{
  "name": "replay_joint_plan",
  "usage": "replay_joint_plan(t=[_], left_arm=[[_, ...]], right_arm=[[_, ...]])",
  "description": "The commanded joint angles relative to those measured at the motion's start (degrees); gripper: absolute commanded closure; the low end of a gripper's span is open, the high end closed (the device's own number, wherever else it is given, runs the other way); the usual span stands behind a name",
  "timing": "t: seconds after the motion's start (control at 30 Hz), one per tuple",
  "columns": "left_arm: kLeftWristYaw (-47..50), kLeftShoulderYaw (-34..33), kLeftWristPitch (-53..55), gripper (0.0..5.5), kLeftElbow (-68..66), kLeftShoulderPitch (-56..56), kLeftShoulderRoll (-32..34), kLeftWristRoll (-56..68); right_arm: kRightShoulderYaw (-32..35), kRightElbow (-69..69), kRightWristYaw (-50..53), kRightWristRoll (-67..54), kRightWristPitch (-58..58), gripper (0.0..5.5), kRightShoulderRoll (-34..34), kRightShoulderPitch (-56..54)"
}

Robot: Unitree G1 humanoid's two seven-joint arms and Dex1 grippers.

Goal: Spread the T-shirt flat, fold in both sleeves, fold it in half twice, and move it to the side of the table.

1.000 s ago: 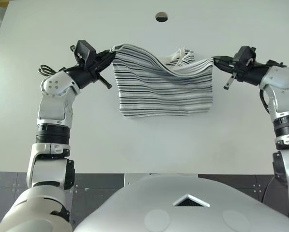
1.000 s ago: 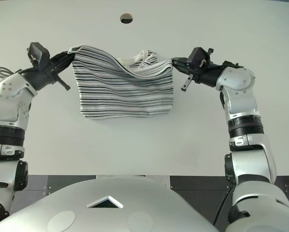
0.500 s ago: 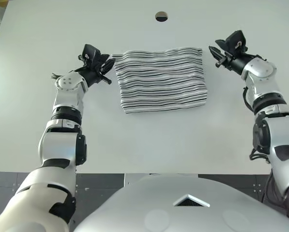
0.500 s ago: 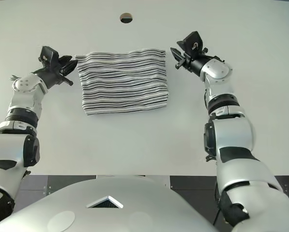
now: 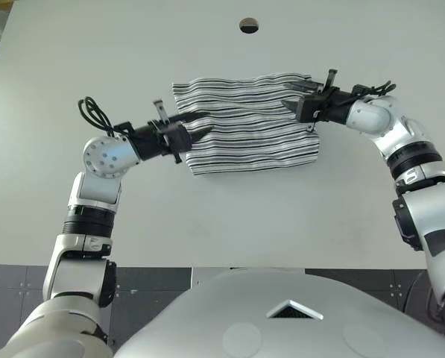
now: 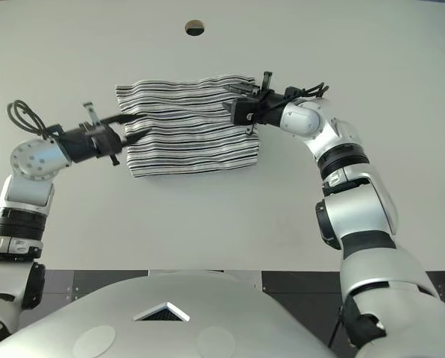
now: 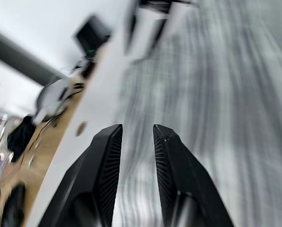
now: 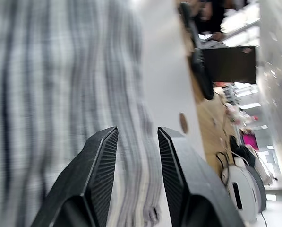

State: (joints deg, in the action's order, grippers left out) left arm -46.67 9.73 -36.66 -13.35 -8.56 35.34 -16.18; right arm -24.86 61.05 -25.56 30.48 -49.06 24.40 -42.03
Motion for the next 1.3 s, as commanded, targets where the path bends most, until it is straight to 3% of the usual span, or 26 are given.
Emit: replay_joint_plan(t=[0.03, 0.17, 0.27, 0.33, 0.53, 0.8, 0.93, 1.07, 1.2, 1.3], left_arm=[[5.69, 6.69, -1.71, 4.31, 6.07, -0.82, 7.77, -25.89], [13.88, 14.37, -1.61, 4.31, 2.63, -8.16, 9.61, -44.27], [25.77, 22.28, 1.56, 4.31, -7.54, -19.23, 9.71, -60.22], [31.93, 27.08, 2.11, 4.31, -13.60, -24.70, 8.03, -66.13], [52.85, 39.63, 3.86, 4.31, -22.87, -35.24, 2.43, -76.74], [70.21, 43.70, 9.00, 4.31, -24.69, -38.01, 5.03, -78.04], [75.55, 36.00, 5.11, 4.31, -18.00, -36.64, 6.85, -65.34], [64.86, 23.73, -7.64, 4.31, -10.73, -29.06, 11.58, -30.70], [46.29, 26.17, -13.62, 3.76, -2.23, -14.10, 25.20, -6.64], [33.83, 27.72, -10.15, 3.28, 7.39, 0.46, 34.84, 10.44]], right_arm=[[-4.94, -0.30, -3.30, 5.00, 0.09, 3.95, 1.12, -2.35], [-9.96, -5.30, -19.31, 5.07, 1.18, 3.95, 3.89, -1.62], [-13.34, -25.54, -47.45, -12.01, 11.95, 3.95, 9.48, 6.39], [-15.23, -37.65, -55.65, -20.46, 18.90, 3.95, 11.36, 9.58], [-14.51, -49.90, -57.00, -26.80, 26.94, 3.95, 9.85, 12.87], [-7.90, -50.16, -50.94, -29.46, 27.06, 3.95, 8.63, 13.73], [-0.56, -55.77, -50.89, -42.09, 37.70, 3.95, 7.81, 15.03], [10.06, -58.59, -52.24, -54.44, 45.14, 3.95, 11.90, 17.97], [14.70, -52.85, -56.03, -51.02, 37.88, 3.59, 19.76, 25.37], [16.92, -49.08, -58.50, -48.47, 32.65, 3.03, 25.04, 32.15]])
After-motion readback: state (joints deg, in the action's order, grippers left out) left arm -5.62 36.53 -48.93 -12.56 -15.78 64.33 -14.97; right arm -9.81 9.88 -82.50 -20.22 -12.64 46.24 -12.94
